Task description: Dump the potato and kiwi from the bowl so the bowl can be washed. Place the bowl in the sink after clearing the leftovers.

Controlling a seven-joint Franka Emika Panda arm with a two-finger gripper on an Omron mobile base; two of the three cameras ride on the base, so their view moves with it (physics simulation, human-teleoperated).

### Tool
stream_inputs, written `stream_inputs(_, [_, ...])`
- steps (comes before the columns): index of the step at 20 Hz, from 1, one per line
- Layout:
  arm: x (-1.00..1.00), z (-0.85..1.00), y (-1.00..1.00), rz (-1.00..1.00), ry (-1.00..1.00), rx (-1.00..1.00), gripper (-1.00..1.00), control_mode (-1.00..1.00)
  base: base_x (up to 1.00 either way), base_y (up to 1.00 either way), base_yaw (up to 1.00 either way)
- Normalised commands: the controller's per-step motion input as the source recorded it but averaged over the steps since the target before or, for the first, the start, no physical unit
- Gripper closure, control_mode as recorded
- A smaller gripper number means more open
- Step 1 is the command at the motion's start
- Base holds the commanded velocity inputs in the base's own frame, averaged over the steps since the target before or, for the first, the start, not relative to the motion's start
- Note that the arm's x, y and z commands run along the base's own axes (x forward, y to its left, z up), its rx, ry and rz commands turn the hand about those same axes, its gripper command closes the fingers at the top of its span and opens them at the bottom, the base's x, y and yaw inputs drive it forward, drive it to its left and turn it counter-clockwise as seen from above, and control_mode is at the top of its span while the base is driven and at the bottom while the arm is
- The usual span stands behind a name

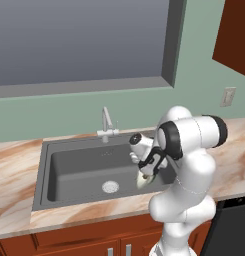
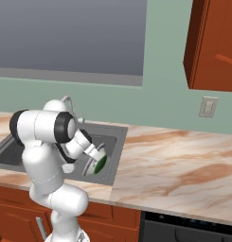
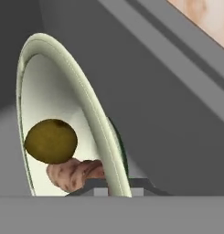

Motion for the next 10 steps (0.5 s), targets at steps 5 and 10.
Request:
stream_inputs(5, [0.18,-0.23,0.05,0.00,0.00,-0.07,1.00,-1.00,0.00,0.00,0.00])
stream_inputs(10, [0.00,-0.23,0.10,0.00,0.00,-0.05,1.00,-1.00,0.00,0.00,0.00])
